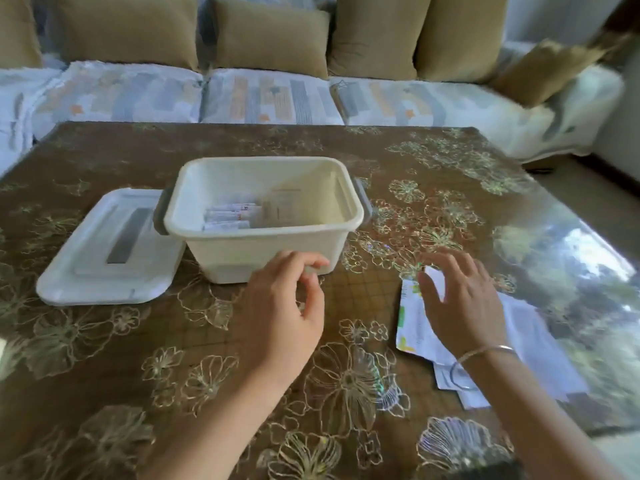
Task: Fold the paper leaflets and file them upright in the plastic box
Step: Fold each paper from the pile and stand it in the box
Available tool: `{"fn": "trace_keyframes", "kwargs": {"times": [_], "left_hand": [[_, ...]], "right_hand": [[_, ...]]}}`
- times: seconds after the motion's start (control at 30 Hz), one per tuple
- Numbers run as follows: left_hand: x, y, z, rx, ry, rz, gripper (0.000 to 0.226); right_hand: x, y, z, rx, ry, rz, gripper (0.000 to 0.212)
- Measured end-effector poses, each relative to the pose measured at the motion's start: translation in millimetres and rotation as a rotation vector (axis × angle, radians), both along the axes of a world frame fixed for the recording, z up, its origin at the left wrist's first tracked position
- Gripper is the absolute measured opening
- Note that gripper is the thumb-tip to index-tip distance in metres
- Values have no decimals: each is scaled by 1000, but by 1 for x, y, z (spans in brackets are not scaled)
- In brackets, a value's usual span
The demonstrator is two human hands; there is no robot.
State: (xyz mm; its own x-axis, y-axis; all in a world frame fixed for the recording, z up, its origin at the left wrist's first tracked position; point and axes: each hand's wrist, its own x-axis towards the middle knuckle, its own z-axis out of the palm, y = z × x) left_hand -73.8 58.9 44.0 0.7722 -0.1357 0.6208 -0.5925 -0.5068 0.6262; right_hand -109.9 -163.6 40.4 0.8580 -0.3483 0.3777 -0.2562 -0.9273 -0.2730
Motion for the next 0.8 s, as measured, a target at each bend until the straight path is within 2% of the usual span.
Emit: {"fn": "trace_keyframes", "kwargs": {"times": [0.07, 0.1, 0.17, 0.23, 0.33, 0.53, 0.67, 0.73, 0.8], "left_hand": [[-16, -11, -18, 21, 61, -57, 22], [-23, -16, -26, 35, 96, -85, 24], [-34, -21, -38, 62, 157, -122, 26], [-40, -21, -48, 90, 182, -128, 25], [-48, -10, -58, 144, 196, -113, 22], [-48, 43, -72, 311, 147, 31, 24], [-46, 68, -77, 385, 176, 69, 48], [-48, 69, -77, 425, 193, 54, 65], [-49, 66, -75, 480, 208, 41, 78]], "right_hand": [[-28, -11, -24, 5, 395, -98, 67], [-40, -12, -32, -10, 513, -102, 80], [-53, -1, -40, -33, 549, -22, 100], [-58, 18, -44, -13, 526, 102, 107], [-59, 53, -42, 36, 501, 304, 100], [-37, 100, -34, -21, 402, 527, 57], [-5, 89, -13, 190, 375, 513, 29], [11, 81, -3, 155, 392, 467, 22], [22, 78, 4, 93, 516, 440, 29]]}}
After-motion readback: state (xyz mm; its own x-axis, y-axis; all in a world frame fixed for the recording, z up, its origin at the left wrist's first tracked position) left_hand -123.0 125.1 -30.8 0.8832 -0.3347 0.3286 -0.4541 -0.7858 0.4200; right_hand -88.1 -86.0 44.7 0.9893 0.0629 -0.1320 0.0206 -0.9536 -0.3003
